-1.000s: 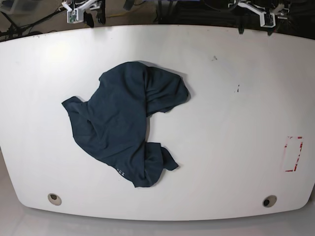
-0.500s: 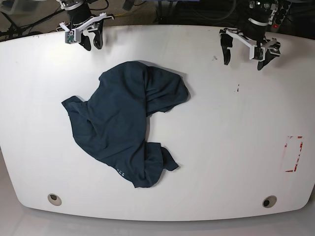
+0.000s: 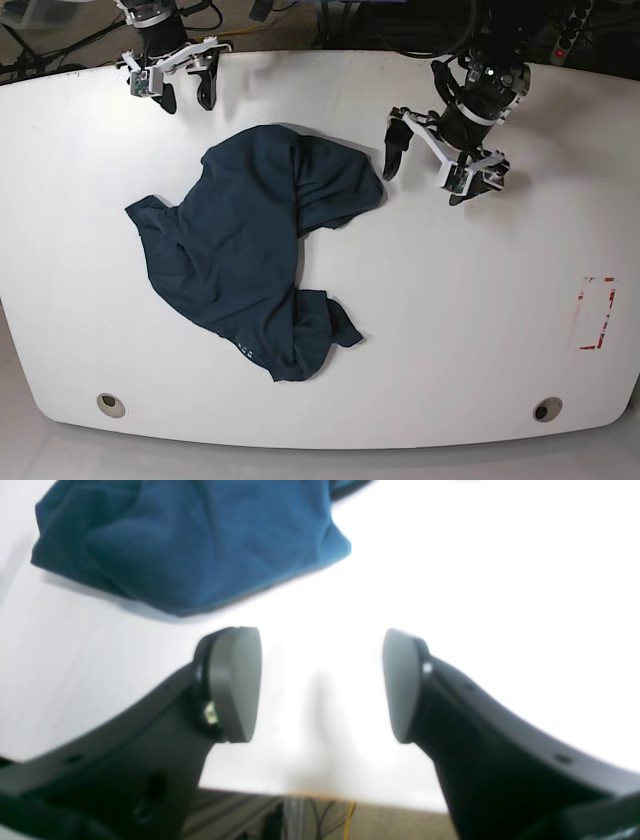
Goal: Fold the T-shirt properly
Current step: 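Move both grippers down to the crumpled teal T-shirt and grasp its edges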
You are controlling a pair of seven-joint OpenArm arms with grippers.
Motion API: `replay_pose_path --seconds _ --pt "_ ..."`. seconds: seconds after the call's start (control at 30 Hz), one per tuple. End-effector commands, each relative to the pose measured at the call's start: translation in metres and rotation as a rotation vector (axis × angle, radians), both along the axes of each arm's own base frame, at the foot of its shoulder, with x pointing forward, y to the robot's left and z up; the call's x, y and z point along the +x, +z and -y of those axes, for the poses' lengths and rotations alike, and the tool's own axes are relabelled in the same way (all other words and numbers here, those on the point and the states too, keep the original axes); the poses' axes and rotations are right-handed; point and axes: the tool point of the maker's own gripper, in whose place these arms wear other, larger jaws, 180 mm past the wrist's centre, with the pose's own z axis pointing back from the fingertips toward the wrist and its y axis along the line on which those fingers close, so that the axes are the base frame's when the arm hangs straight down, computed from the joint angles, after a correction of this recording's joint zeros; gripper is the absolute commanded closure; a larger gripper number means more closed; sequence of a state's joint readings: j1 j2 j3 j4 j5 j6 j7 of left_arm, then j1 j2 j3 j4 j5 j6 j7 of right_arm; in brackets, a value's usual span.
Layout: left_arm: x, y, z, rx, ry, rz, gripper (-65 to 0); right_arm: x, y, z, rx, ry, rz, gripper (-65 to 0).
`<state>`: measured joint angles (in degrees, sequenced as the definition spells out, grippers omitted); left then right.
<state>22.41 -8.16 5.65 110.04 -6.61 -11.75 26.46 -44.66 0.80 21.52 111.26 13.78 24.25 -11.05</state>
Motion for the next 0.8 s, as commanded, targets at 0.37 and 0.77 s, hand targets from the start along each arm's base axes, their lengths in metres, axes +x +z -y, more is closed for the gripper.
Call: replay_pose_path --seconds 0.37,0.77 --pt "0.039 -0.016 0.036 0.008 -0.1 -0.056 -63.9 0.003 0.01 0.003 -0.003 -0.004 0.038 -37.1" --pt "0.045 -0.059 0.064 -0.035 -0.131 -0.132 -57.6 0.004 0.01 0.003 -0.003 -0.004 0.042 -37.1"
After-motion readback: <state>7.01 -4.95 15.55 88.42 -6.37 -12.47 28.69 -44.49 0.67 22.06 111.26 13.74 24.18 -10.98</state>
